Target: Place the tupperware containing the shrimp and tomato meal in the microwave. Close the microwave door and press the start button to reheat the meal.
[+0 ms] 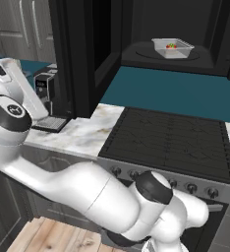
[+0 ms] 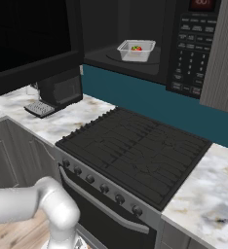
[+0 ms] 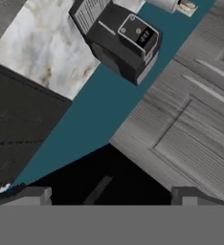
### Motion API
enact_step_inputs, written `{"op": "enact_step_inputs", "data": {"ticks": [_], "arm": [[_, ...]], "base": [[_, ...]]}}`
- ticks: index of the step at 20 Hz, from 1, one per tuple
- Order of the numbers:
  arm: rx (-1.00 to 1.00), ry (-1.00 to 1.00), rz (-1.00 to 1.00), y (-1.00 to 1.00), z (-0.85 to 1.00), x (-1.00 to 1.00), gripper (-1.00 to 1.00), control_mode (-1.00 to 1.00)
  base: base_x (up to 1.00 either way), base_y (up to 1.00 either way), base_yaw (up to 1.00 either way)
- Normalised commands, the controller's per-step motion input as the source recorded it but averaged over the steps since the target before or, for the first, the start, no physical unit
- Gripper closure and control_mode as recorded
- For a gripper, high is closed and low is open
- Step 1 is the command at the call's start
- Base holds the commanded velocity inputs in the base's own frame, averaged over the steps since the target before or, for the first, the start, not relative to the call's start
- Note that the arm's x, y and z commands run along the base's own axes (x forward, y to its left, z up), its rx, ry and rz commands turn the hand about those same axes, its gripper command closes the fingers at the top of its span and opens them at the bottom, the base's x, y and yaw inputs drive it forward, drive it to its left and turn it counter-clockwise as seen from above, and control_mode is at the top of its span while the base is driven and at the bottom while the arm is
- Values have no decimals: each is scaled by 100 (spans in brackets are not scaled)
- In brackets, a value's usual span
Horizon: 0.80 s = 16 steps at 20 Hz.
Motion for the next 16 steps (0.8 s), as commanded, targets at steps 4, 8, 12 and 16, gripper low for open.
{"op": "enact_step_inputs", "data": {"ticks": [4, 8, 12, 16], "arm": [[-2, 0, -22, -19, -30, 81, -100, -100], [0, -1, -29, -50, -21, 50, -100, -100], [0, -16, -34, -83, -1, 6, -100, -100], [0, -20, -30, -98, 3, 0, -100, -100]], "base": [[0, 0, 0], [0, 0, 0], [0, 0, 0], [0, 0, 0]]}}
